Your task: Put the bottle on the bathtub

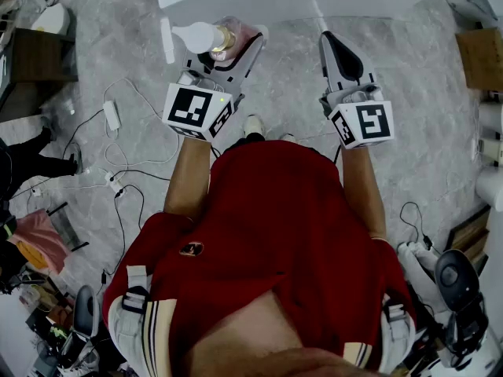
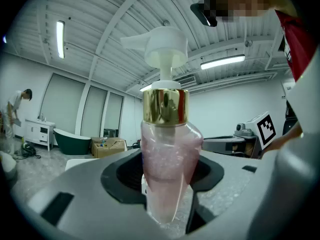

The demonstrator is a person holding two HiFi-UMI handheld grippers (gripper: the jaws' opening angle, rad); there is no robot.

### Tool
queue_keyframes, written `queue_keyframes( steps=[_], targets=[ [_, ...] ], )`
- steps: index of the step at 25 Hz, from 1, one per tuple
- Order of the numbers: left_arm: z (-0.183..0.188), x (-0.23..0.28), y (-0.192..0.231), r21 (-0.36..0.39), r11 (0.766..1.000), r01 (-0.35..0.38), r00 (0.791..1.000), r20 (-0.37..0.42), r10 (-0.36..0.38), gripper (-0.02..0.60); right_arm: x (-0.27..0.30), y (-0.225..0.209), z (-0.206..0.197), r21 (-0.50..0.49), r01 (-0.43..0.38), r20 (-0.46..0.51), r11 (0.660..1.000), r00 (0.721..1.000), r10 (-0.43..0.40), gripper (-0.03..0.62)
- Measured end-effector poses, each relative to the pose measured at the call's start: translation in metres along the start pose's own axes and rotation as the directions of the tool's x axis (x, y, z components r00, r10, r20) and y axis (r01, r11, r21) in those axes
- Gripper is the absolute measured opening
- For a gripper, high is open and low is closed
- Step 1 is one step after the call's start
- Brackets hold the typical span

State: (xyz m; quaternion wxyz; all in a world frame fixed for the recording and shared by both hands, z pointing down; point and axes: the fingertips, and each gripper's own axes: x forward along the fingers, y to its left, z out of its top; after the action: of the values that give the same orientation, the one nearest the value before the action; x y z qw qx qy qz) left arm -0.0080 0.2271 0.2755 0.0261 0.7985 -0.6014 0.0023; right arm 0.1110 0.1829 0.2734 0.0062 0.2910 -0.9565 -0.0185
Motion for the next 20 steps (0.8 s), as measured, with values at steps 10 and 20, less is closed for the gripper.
queue_keyframes(
  steps=[10, 20],
  targets=[
    [-0.004, 0.013, 0.017, -0.004, 1.000, 0.023, 1.000, 0.002, -0.023, 0.227, 0.018, -0.002, -0.002, 0.013, -0.002, 0.015, 1.000, 1.000, 0.001, 0.000],
    [-0.008, 0.013, 0.057, -0.001, 0.998, 0.063, 0.998, 0.007, -0.063, 0.227, 0.046, 0.013, -0.014, 0.009, 0.043, -0.017, 0.999, 0.999, -0.043, 0.000]
  ],
)
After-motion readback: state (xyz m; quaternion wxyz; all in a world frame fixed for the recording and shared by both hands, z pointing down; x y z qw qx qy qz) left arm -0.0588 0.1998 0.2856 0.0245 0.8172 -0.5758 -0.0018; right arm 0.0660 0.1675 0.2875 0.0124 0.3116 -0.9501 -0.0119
